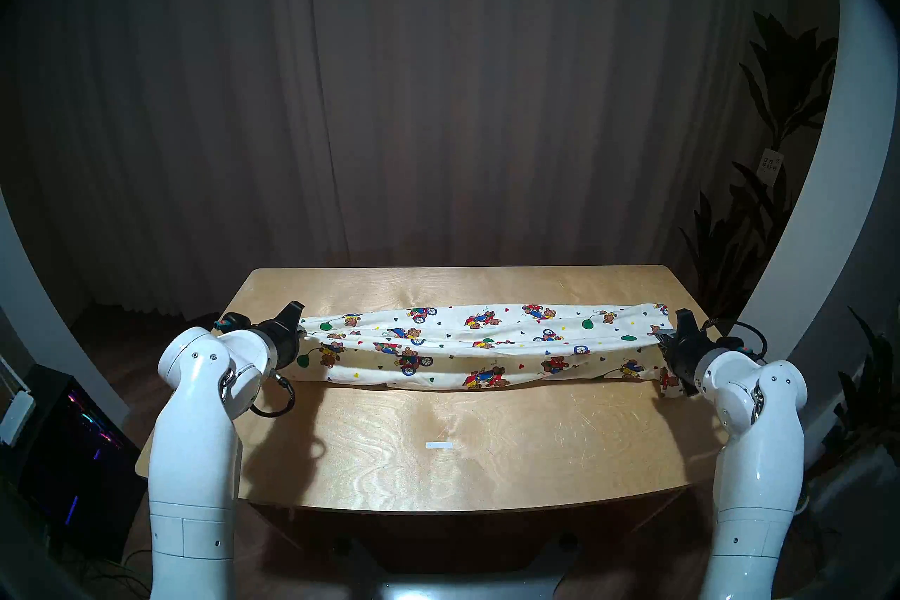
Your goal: Fold the pants in half lengthwise, then in half again, and set them down flat
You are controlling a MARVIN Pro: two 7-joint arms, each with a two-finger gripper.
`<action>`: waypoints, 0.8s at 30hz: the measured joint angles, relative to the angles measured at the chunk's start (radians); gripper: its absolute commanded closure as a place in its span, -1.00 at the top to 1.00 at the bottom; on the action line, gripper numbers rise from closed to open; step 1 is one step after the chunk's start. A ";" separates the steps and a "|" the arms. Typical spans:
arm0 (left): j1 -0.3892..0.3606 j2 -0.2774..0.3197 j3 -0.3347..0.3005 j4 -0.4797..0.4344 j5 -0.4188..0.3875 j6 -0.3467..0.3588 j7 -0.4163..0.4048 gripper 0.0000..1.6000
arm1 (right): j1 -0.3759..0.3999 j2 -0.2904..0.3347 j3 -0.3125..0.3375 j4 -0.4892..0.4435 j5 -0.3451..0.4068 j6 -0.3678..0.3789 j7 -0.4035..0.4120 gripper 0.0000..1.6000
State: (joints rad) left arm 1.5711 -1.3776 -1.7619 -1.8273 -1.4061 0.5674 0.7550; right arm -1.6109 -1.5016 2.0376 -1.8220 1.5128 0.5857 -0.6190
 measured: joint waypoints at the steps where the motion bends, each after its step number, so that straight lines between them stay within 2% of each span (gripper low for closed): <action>1: -0.008 0.004 0.003 0.009 0.000 0.001 0.000 -1.00 | 0.007 0.003 -0.004 0.008 -0.004 -0.002 0.000 -1.00; 24: -0.215 0.062 0.084 0.305 0.011 -0.043 -0.023 -1.00 | 0.229 0.097 -0.175 0.260 -0.172 -0.051 -0.010 -1.00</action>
State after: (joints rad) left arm 1.3561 -1.3155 -1.6774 -1.5224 -1.3953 0.5242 0.7321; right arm -1.3815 -1.4045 1.8626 -1.5624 1.3406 0.5347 -0.6292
